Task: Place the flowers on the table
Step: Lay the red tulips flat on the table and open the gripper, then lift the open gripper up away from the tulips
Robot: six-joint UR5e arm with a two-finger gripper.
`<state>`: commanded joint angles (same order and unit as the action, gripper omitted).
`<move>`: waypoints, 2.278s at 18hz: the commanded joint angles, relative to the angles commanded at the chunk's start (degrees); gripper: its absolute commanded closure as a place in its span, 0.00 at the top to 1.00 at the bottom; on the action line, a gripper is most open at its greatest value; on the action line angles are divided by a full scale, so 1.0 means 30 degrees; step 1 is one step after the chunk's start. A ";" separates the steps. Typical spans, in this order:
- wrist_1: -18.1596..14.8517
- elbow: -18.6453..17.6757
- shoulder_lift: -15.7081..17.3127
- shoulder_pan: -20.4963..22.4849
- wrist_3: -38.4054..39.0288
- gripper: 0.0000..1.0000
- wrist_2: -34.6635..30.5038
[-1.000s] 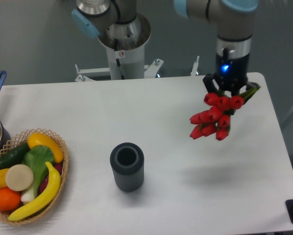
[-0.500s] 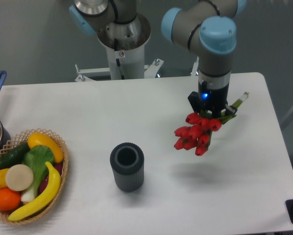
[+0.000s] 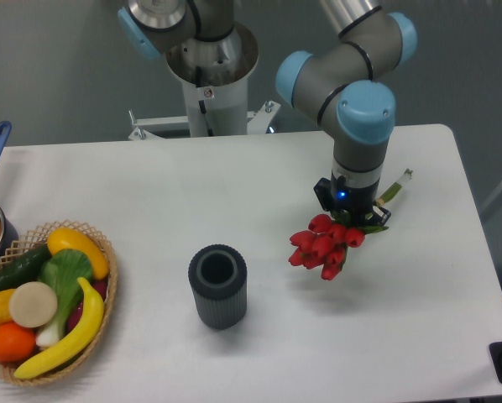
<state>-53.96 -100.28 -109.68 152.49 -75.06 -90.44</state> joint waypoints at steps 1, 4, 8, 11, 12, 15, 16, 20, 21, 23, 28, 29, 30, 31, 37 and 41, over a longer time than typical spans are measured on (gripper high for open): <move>0.0058 0.0029 -0.0204 0.0000 -0.0029 0.39 0.0000; 0.0117 0.0146 -0.0791 0.0000 -0.0117 0.39 0.0000; 0.0146 0.0263 -0.1260 -0.0176 -0.0088 0.40 0.0000; 0.0146 0.0293 -0.1437 -0.0205 -0.0117 0.46 0.0000; 0.0175 0.0293 -0.1495 -0.0205 -0.0117 0.48 0.0000; 0.0176 0.0293 -0.1642 -0.0205 -0.0146 0.56 0.0000; 0.0205 0.0293 -0.1642 -0.0234 -0.0146 0.61 0.0000; 0.0205 0.0380 -0.1701 -0.0205 -0.0175 0.73 0.0029; 0.0205 0.0410 -0.1672 -0.0234 -0.0175 0.73 0.0029; 0.0205 0.0468 -0.1438 -0.0176 -0.0234 0.77 0.0029; 0.0147 0.0819 -0.0239 0.0204 -0.0469 1.00 0.0176; 0.0088 0.0936 0.0112 0.0263 -0.0468 1.00 0.0205; 0.0030 0.0995 0.0551 0.0293 -0.0468 1.00 0.0176; -0.0058 0.0996 0.1106 0.0525 -0.0468 1.00 0.0176; -0.1108 0.1112 0.3364 0.2019 -0.1838 1.00 0.0934; -0.3627 0.1405 0.4712 0.3805 -0.5237 1.00 0.1874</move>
<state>-64.85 -96.07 -95.55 163.91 -90.77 -84.82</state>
